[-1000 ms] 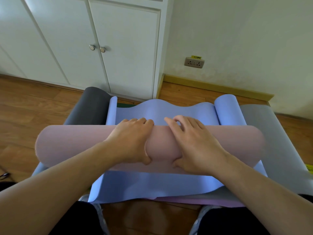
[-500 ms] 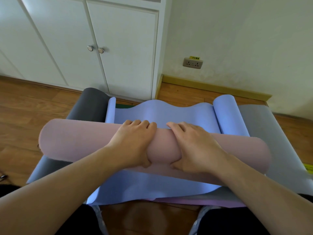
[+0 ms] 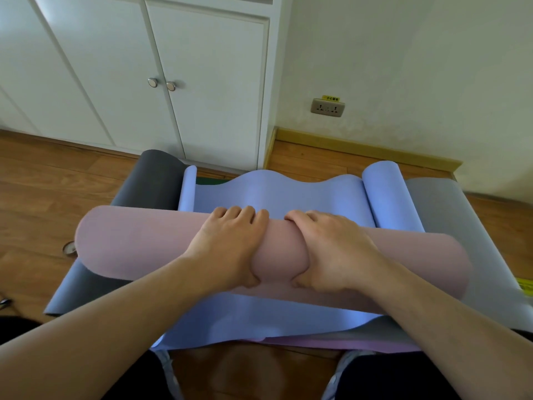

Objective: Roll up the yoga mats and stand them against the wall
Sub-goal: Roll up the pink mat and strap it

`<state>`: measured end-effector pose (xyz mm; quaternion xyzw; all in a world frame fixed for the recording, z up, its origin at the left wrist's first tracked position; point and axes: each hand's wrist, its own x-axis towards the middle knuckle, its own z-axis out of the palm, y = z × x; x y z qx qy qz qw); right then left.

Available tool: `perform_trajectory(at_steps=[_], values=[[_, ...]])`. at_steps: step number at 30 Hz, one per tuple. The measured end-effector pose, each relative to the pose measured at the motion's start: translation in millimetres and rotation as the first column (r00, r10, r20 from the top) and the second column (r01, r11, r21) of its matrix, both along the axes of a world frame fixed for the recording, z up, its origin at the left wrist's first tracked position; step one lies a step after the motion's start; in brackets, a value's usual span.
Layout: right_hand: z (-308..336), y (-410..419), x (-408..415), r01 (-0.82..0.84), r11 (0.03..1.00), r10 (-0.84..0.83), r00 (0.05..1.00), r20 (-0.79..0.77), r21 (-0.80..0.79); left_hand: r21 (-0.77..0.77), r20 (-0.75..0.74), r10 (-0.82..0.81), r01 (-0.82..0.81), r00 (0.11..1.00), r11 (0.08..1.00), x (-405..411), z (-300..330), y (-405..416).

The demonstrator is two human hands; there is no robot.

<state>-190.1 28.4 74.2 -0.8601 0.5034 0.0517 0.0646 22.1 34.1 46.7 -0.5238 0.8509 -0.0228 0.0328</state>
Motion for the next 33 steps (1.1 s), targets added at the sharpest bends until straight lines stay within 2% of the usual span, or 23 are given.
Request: perform_trajectory(at_steps=[5,8,13,17,21,25,30,33], values=[[-2,7,0,-0.036,0.997,0.028,0.994,-0.107,-0.068,0.073,-0.077,0.013,-0.007,0.997,0.997,8,12,-9],[-7,7,3,-0.037,0.996,0.030,0.996,-0.082,-0.084,0.141,-0.093,0.035,-0.021,0.995,0.990,11,15,-8],[1,-1,0,-0.020,0.998,0.020,1.000,-0.006,-0.065,0.028,-0.045,-0.040,0.041,0.998,0.999,9,6,1],[-3,0,-1,-0.017,1.000,0.016,1.000,-0.007,-0.008,0.019,-0.035,-0.034,0.035,0.999,0.999,5,3,-3],[-8,5,0,-0.079,0.994,0.070,0.992,-0.108,-0.076,0.092,-0.069,0.012,-0.005,0.998,0.996,15,14,-10],[-15,3,0,-0.082,0.993,0.074,0.993,-0.087,-0.089,0.215,-0.082,0.061,-0.042,0.995,0.976,17,16,-8],[-9,0,-1,-0.057,0.997,0.055,0.998,-0.041,-0.056,0.086,-0.013,-0.024,0.025,1.000,0.996,7,0,2],[-11,2,-1,-0.052,0.998,0.051,0.998,-0.028,-0.022,0.075,-0.021,-0.019,0.020,1.000,0.997,5,-1,-2]])
